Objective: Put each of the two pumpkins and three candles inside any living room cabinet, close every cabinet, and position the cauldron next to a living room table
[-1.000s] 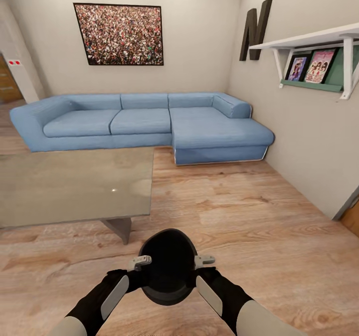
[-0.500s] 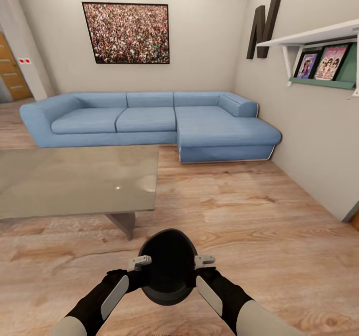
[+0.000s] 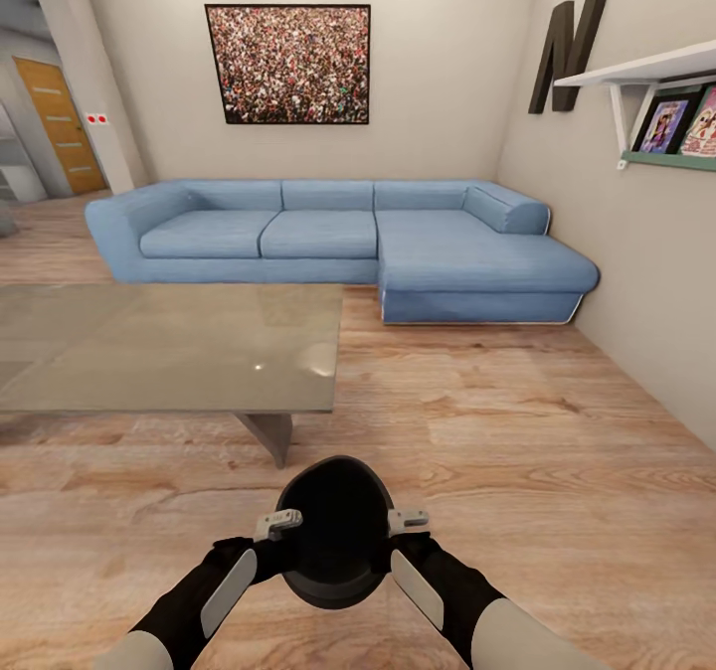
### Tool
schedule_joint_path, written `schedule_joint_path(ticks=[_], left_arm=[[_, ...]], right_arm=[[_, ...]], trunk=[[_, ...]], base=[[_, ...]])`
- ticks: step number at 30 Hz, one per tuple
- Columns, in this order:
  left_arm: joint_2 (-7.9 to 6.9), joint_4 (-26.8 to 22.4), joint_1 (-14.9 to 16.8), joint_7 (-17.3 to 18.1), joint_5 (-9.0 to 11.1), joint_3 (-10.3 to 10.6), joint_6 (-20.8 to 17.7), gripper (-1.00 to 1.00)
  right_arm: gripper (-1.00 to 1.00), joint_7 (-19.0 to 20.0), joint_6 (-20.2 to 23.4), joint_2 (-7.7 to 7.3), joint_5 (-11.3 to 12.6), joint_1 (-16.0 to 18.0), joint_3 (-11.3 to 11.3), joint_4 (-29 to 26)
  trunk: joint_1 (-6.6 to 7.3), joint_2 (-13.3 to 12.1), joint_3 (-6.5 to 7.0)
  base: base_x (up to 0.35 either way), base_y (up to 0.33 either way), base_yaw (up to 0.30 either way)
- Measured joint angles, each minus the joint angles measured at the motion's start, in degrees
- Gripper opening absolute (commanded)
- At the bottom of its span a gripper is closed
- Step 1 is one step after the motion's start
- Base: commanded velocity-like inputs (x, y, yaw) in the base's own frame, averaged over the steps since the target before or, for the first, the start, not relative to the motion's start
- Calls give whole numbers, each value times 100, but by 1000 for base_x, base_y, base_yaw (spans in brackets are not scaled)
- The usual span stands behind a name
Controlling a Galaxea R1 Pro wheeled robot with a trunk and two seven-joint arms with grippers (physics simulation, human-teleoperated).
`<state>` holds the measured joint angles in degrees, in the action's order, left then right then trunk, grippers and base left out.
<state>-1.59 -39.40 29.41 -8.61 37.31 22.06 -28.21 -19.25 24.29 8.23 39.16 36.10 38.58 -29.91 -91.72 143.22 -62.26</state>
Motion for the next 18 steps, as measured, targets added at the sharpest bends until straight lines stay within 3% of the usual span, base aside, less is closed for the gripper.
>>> schedule_joint_path(ticks=[18], left_arm=[[-1,0,0,-1,3,6,-1,-100]], right_arm=[[-100,-3,7,0,0,0,0,-2]], trunk=[[0,0,0]], base=[[58,0,1]])
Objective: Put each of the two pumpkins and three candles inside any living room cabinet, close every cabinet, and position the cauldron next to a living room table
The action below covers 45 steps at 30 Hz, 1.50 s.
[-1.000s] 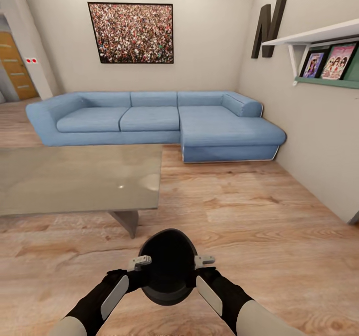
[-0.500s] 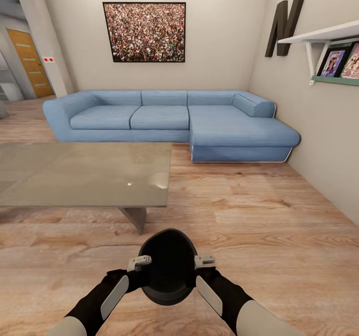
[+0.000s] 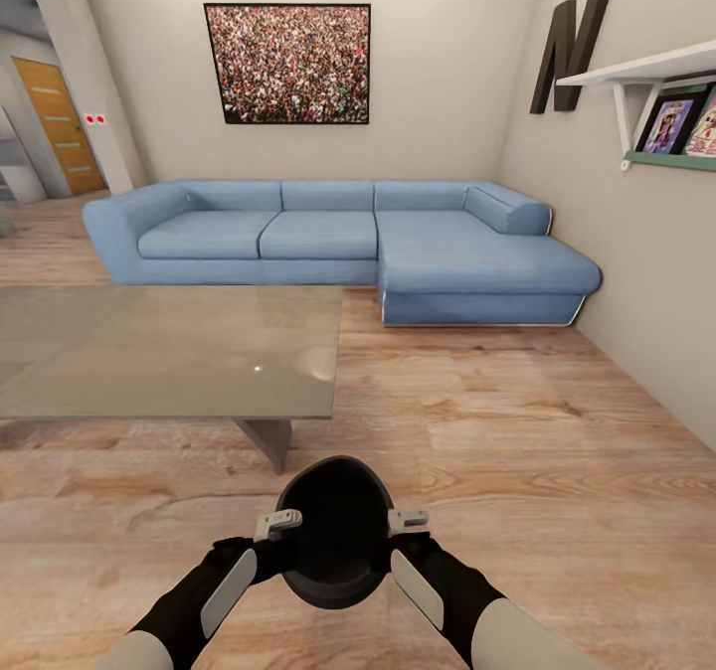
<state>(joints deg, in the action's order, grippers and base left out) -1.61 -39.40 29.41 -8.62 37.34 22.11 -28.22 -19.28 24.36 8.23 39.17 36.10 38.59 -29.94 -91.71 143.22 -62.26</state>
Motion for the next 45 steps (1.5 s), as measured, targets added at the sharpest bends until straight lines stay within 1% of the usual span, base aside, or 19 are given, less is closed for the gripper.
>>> schedule_joint_path(ticks=[17,24,35,45], left_arm=[[0,0,0,1,-4,-3,0,-100],[0,1,0,1,3,0,-1,-100],[-1,1,0,0,0,6,-1,-100],[0,0,1,-5,-4,10,0,-100]], right_arm=[[-100,3,-4,0,-1,0,-1,1],[-100,3,4,0,-5,0,-3,0],[-100,3,-9,1,10,0,3,6],[-100,4,-19,1,20,0,8,12]], trunk=[[1,0,0],[0,0,0],[1,0,0],[0,0,0]], base=[[122,5,0],[45,0,0],[152,0,0],[24,0,0]])
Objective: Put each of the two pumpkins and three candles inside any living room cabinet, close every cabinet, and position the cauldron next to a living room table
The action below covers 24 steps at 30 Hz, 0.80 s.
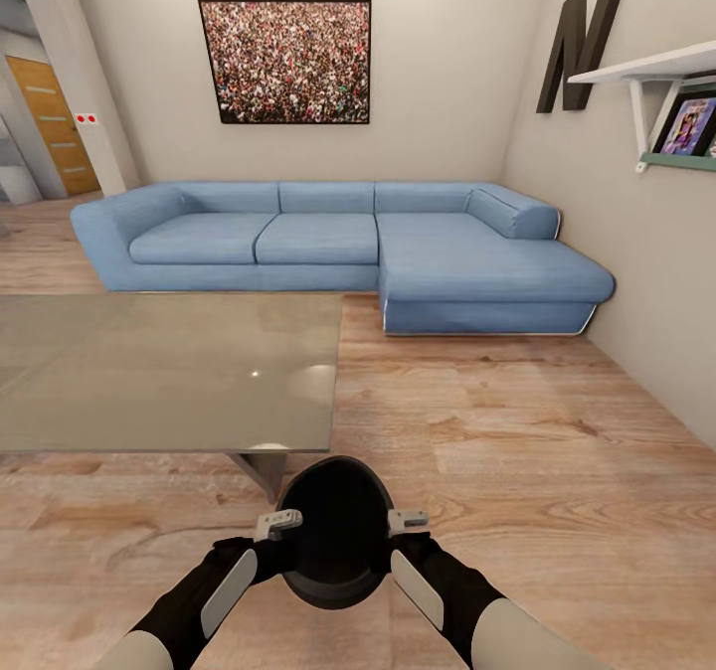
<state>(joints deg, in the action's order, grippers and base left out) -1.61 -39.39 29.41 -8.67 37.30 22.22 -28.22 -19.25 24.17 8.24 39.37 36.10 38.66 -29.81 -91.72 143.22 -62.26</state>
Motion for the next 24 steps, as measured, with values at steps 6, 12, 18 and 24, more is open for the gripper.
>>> schedule_joint_path(ticks=[6,12,18,24], left_arm=[[-1,-2,0,-1,1,2,0,-100],[-1,0,0,1,-1,5,-1,-100],[0,0,0,2,-5,3,-1,-100],[-3,-7,0,0,2,0,0,-100]], right_arm=[[-100,0,-1,0,0,0,0,0],[-100,0,0,0,3,0,0,3],[-100,1,2,0,0,0,-1,2],[-100,0,1,0,-8,0,-3,-7]], trunk=[[0,0,0],[-13,6,-110],[-29,14,-243],[-28,15,-244]], base=[[0,0,0],[0,0,0],[0,0,0],[0,0,0]])
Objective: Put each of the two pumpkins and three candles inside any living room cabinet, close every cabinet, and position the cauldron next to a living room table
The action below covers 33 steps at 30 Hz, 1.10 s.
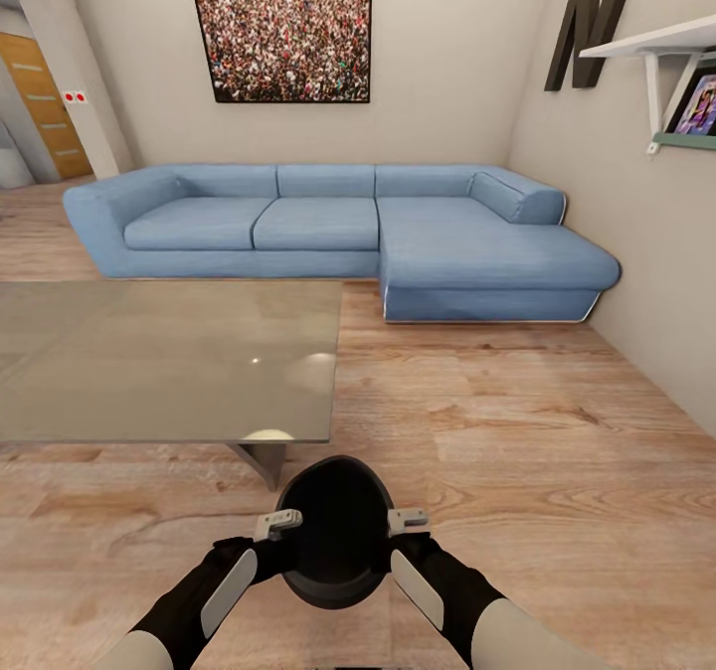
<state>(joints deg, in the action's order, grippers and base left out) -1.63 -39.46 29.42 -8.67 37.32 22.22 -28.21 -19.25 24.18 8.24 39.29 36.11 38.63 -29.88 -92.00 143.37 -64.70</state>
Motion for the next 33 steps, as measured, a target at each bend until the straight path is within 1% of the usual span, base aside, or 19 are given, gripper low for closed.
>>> schedule_joint_path(ticks=[19,33], left_arm=[[0,-2,0,3,-6,-2,-2,-100],[-1,-2,0,2,-4,1,-2,-100]], right_arm=[[-100,0,1,0,-1,0,-1,-1],[-100,0,1,0,0,0,-1,-1]], trunk=[[0,0,0],[0,0,0]], base=[[33,0,0],[73,5,0]])
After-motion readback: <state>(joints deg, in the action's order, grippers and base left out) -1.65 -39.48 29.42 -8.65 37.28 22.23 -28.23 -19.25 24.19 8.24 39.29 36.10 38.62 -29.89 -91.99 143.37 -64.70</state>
